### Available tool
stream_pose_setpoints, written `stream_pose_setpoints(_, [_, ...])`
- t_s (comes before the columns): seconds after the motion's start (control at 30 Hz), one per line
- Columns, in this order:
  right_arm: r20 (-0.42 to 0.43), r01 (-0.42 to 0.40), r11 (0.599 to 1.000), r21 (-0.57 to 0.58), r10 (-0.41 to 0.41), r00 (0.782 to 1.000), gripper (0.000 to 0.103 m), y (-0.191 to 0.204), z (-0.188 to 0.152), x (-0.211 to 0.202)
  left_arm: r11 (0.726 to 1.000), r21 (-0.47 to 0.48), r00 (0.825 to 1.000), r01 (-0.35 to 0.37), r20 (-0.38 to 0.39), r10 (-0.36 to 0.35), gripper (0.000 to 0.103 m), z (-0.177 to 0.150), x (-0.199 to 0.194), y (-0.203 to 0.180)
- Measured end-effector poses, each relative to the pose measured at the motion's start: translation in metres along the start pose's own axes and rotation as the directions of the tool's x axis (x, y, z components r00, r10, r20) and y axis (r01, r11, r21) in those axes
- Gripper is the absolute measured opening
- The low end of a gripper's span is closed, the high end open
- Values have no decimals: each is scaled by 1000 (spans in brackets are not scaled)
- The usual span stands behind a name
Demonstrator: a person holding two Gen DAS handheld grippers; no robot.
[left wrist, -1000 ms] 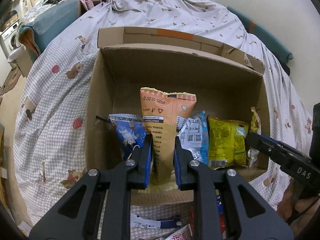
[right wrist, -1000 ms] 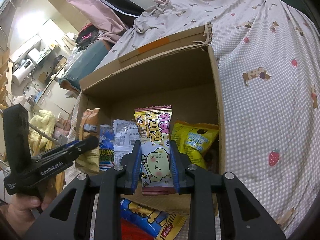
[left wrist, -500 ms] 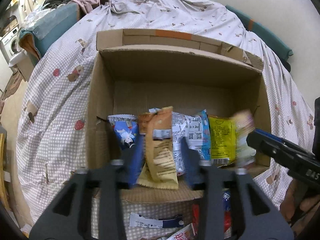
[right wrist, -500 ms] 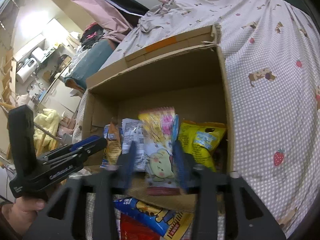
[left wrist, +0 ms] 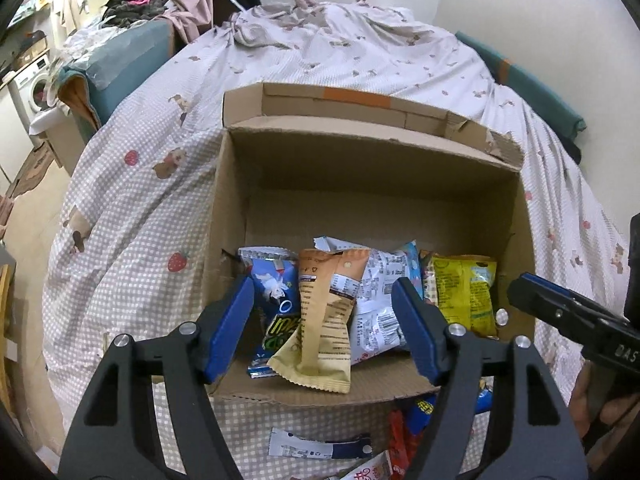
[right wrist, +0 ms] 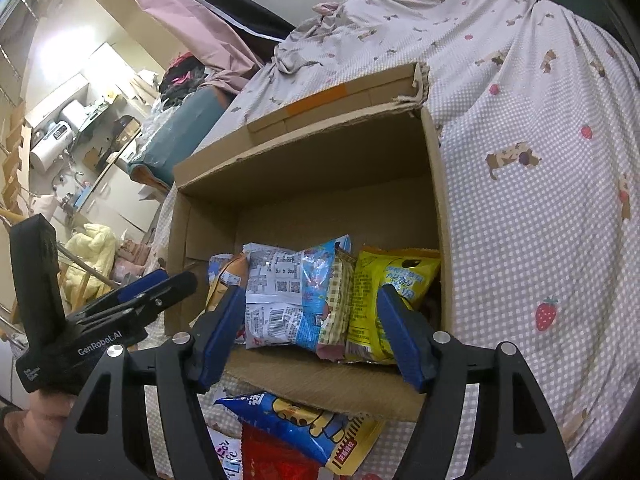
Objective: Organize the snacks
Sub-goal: 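Withdraw both grippers from the box toward the remaining snacks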
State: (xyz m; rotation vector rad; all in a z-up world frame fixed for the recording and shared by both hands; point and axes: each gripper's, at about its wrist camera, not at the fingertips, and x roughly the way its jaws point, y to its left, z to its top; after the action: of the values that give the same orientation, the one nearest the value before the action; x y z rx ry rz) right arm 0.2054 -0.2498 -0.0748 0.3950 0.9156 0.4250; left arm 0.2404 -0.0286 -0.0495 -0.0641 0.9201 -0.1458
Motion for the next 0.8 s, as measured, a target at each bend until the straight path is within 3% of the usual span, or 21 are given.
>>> stream_pose_setpoints(0.07, [27, 32, 999, -7, -31, 999, 74, 2, -1, -6, 1000, -4, 1000, -5, 12, 5, 68, 0, -5, 2])
stream_pose_setpoints(0.13, [45, 45, 999, -12, -45, 998, 82, 5, -3, -11, 1000, -18, 999, -9, 31, 10, 68, 1, -12, 6])
stream_pose_setpoints(0.23, [50, 49, 998, -27, -48, 998, 85, 10, -8, -20, 999, -28, 998, -28, 57, 29, 69, 2, -23, 9])
stream_pose_setpoints(0.4, [66, 22, 999, -48, -19, 998, 93, 18, -18, -35, 998, -53, 998, -46, 47, 49, 78, -3, -35, 18])
stream_pose_setpoints(0.47, [69, 23, 998, -60, -19, 997, 94, 21, -24, -40, 996, -79, 999, -34, 37, 37, 85, -9, -40, 24])
stream_pose_setpoints(0.63, [83, 56, 996, -73, -50, 995, 94, 25, -37, -58, 995, -92, 999, -30, 28, 32, 86, -21, -53, 31])
stream_pose_setpoints(0.8, [104, 90, 995, -43, -85, 991, 94, 21, -48, -75, 995, -93, 997, -23, 68, 29, 86, -30, -74, 33])
